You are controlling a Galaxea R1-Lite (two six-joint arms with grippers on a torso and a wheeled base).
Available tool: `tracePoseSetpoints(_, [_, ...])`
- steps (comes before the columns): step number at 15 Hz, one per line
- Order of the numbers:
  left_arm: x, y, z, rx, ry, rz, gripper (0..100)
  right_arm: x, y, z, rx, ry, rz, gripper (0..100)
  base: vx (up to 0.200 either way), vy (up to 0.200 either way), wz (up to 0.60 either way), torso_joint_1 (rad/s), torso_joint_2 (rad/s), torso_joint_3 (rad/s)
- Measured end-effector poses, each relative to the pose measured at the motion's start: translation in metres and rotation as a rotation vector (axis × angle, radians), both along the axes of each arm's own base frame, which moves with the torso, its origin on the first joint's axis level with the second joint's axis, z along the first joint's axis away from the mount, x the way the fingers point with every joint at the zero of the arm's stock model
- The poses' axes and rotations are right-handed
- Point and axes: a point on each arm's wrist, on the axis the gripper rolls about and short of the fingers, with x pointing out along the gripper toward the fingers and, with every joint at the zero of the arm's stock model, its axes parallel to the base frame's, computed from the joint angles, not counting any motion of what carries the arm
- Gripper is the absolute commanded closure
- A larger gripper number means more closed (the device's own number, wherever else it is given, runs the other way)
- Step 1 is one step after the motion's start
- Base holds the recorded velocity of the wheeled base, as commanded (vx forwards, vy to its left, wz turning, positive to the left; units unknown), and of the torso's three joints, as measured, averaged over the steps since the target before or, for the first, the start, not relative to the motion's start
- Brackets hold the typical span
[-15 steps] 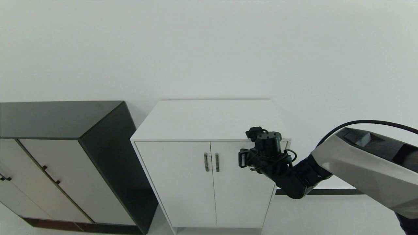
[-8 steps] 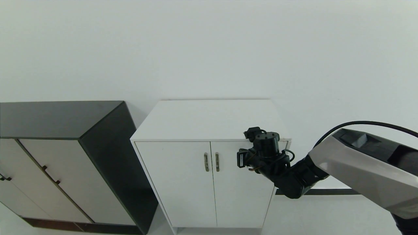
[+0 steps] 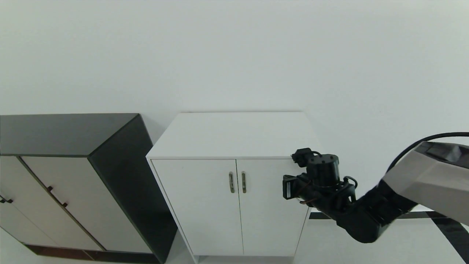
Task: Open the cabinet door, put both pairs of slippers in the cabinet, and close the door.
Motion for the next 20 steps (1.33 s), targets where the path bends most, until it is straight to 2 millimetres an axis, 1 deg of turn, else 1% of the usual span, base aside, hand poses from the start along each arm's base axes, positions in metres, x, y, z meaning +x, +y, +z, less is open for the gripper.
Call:
tracePoseSetpoints(1, [0.000,0.000,0.000,0.000,0.000,0.000,100,-0.013,-0.011,0.001,-0.007,0.008,-0.006,100,0.000,0.000,0.00,0.000,0.00,0.000])
tracePoseSetpoints(4, [0.000,0.000,0.000,0.001,0.000,0.000,100,-0.058,-0.058,0.006,-0.055,0.021,-0.051,100,0.000,0.000,0.00,0.000,0.00,0.000])
tracePoseSetpoints(5, [0.000,0.000,0.000,0.002,0.000,0.000,100,-0.076,-0.077,0.010,-0.086,0.017,-0.082,100,0.000,0.000,0.00,0.000,0.00,0.000])
tracePoseSetpoints(7, [0.000,0.000,0.000,0.003,0.000,0.001,100,-0.108,-0.105,0.021,-0.113,-0.004,-0.129,100,0.000,0.000,0.00,0.000,0.00,0.000])
tracePoseSetpoints(9, [0.000,0.000,0.000,0.004,0.000,0.000,100,-0.147,-0.135,0.023,-0.161,0.004,-0.159,100,0.000,0.000,0.00,0.000,0.00,0.000])
tracePoseSetpoints(12, [0.000,0.000,0.000,0.006,0.000,0.000,100,-0.189,-0.161,0.023,-0.197,0.056,-0.168,100,0.000,0.000,0.00,0.000,0.00,0.000])
tracePoseSetpoints(13, [0.000,0.000,0.000,0.006,0.000,0.000,100,-0.200,-0.166,0.024,-0.198,0.074,-0.152,100,0.000,0.000,0.00,0.000,0.00,0.000])
tracePoseSetpoints(16, [0.000,0.000,0.000,0.006,0.000,-0.001,100,-0.243,-0.185,0.025,-0.181,0.098,-0.102,100,0.000,0.000,0.00,0.000,0.00,0.000])
tracePoseSetpoints(18, [0.000,0.000,0.000,0.006,0.000,-0.001,100,-0.273,-0.198,0.020,-0.140,0.088,-0.075,100,0.000,0.000,0.00,0.000,0.00,0.000])
tracePoseSetpoints(20, [0.000,0.000,0.000,0.006,0.000,-0.001,100,-0.296,-0.207,0.012,-0.106,0.079,-0.058,100,0.000,0.000,0.00,0.000,0.00,0.000])
